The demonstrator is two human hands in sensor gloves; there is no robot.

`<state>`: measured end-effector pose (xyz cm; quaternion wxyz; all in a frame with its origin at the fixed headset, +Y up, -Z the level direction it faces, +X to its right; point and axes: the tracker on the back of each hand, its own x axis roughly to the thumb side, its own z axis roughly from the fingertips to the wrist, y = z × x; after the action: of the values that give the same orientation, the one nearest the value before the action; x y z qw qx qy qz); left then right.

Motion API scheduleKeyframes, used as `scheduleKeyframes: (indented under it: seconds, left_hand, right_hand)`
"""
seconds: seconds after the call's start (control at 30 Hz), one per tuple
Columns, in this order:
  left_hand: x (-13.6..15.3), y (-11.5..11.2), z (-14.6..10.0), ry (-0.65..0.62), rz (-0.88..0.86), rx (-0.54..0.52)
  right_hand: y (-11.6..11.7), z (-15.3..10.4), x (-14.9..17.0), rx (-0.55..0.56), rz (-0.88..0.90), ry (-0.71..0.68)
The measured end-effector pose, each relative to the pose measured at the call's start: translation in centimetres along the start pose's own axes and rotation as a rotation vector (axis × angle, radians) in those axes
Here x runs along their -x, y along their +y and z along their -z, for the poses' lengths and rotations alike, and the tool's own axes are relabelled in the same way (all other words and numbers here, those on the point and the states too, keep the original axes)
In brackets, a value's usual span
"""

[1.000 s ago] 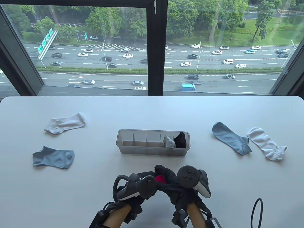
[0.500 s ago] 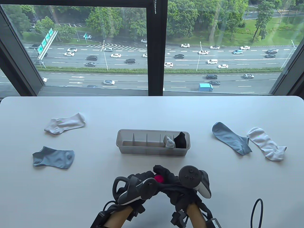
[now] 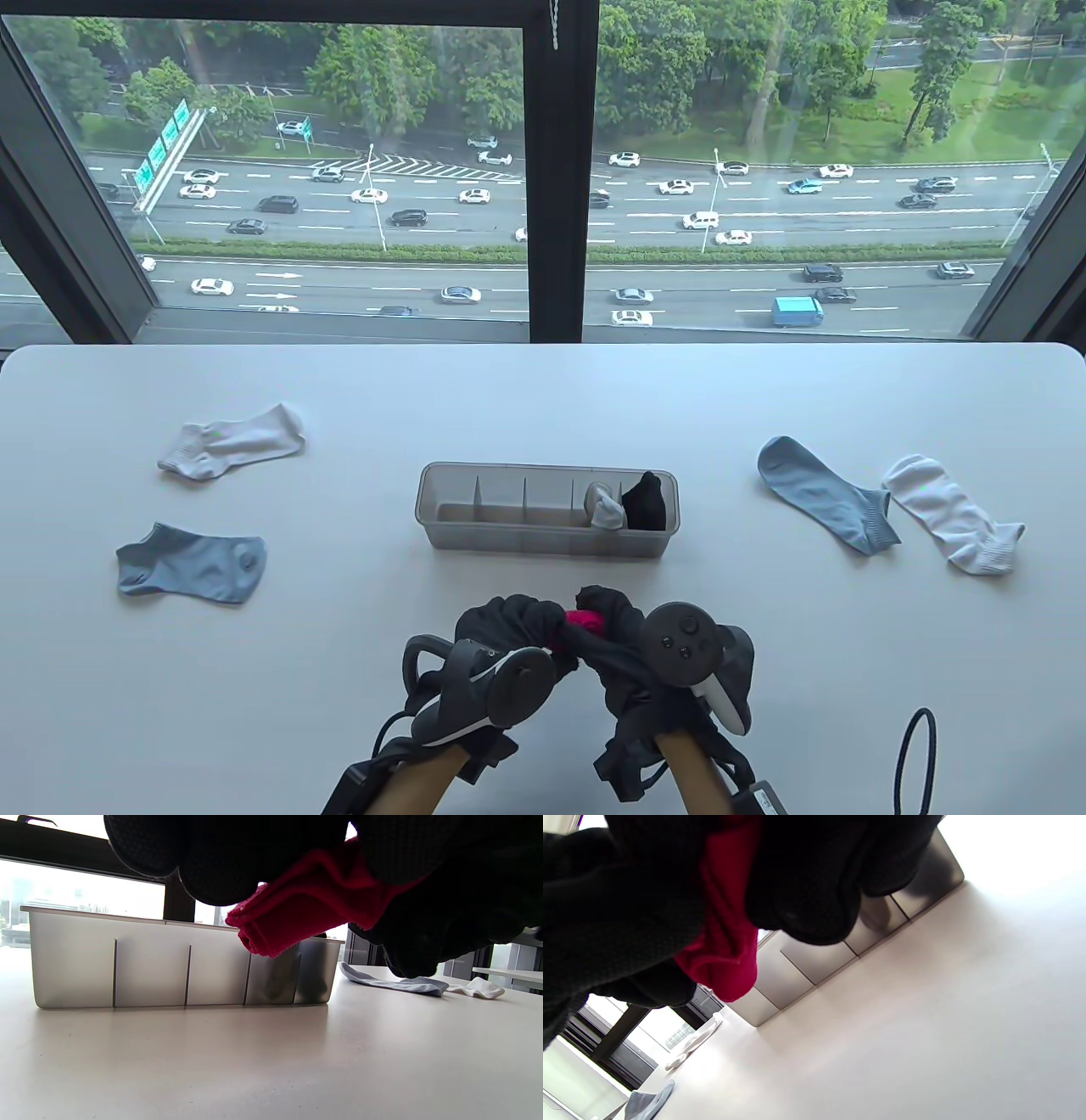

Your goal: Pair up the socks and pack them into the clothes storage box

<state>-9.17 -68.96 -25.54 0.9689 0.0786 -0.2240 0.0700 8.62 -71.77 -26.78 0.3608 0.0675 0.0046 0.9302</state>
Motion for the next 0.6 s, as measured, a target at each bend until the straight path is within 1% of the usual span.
scheduleKeyframes:
  seconds: [0.1, 0.23, 0.3, 0.4, 0.47, 0.53, 0.6]
  left_hand:
    - [0.2, 0.4, 0.1, 0.020, -0.032, 0.000]
    - [0.8, 0.4, 0.2, 0.031, -0.131, 0.036]
    - [1.3, 0.2, 0.3, 0.041, -0.182, 0.067]
    - [2.1, -0.5, 0.5, 0.025, -0.310, 0.138]
    - [2.5, -0.8, 0.5, 0.030, -0.391, 0.161]
    - [2.6, -1.0, 0.6, 0.035, -0.414, 0.177]
    - [2.5, -1.2, 0.6, 0.031, -0.411, 0.166]
  right_hand:
    - [0.1, 0.1, -0.2, -0.002, -0.011, -0.002]
    - [0.1, 0.3, 0.4, -0.059, 0.054, -0.035]
    - [0.0, 0.4, 0.7, -0.067, 0.054, -0.058]
    - [-0.2, 0.5, 0.9, -0.090, 0.053, -0.081]
    - [-0.2, 0.7, 0.9, -0.121, 0.051, -0.090]
    - [-0.2, 0.9, 1.0, -0.141, 0.034, -0.099]
    - [-0.3, 0.9, 1.0, -0.141, 0.019, -0.100]
